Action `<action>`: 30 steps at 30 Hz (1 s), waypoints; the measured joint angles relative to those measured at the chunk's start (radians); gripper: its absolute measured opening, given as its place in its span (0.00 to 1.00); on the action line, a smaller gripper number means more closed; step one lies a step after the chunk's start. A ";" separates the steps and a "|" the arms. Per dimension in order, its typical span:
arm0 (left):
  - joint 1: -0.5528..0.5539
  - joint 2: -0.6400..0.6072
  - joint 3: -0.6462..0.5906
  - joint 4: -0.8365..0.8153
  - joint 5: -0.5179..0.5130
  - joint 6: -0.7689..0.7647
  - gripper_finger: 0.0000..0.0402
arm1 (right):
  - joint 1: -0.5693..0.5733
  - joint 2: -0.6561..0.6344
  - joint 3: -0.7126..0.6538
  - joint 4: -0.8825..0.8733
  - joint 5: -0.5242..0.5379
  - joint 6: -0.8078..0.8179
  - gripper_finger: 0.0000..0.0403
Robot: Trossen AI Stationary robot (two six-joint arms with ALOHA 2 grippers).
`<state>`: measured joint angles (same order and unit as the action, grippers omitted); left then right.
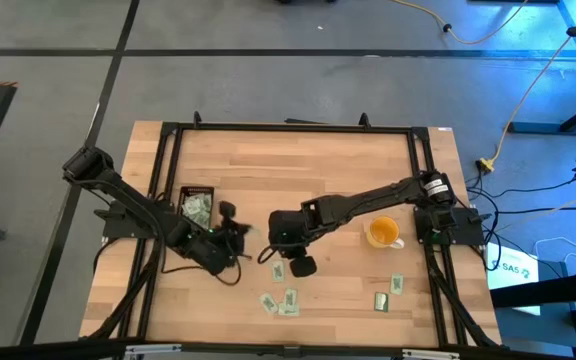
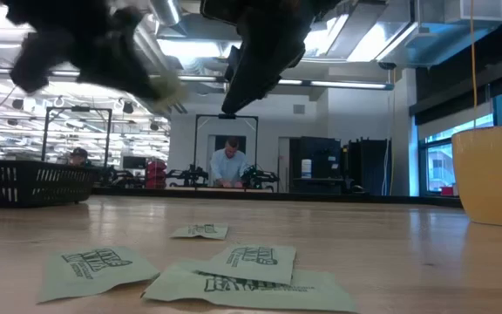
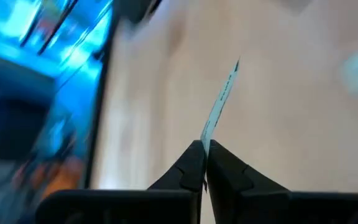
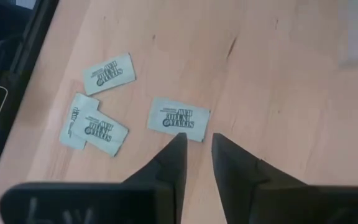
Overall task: Pick and place Stevia / Truvia into bins
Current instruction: Put the stevia packet into the black bin
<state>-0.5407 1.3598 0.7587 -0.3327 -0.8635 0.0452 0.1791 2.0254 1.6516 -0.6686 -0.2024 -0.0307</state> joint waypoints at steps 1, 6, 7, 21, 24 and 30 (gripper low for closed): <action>0.000 0.000 0.000 -0.064 -0.035 -0.055 0.02 | 0.000 0.000 0.000 0.000 0.000 -0.003 0.20; 0.000 0.000 0.000 -0.357 -0.046 -0.386 0.02 | 0.000 0.000 0.000 0.004 0.001 -0.012 0.20; 0.000 0.000 0.000 -0.409 -0.034 -0.453 0.02 | 0.000 0.000 0.000 0.004 0.001 -0.010 0.20; 0.025 0.000 0.000 -0.913 0.058 -1.062 0.01 | 0.000 0.000 0.000 0.023 0.001 0.000 0.20; 0.057 0.000 0.000 -0.932 0.108 -1.082 0.01 | 0.000 0.000 0.000 0.023 0.001 -0.001 0.20; 0.123 0.000 0.000 -0.932 0.186 -1.082 0.01 | 0.000 0.000 0.000 0.023 0.001 -0.002 0.20</action>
<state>-0.4177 1.3598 0.7589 -1.2650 -0.6775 -1.0370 0.1795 2.0254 1.6512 -0.6454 -0.2012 -0.0326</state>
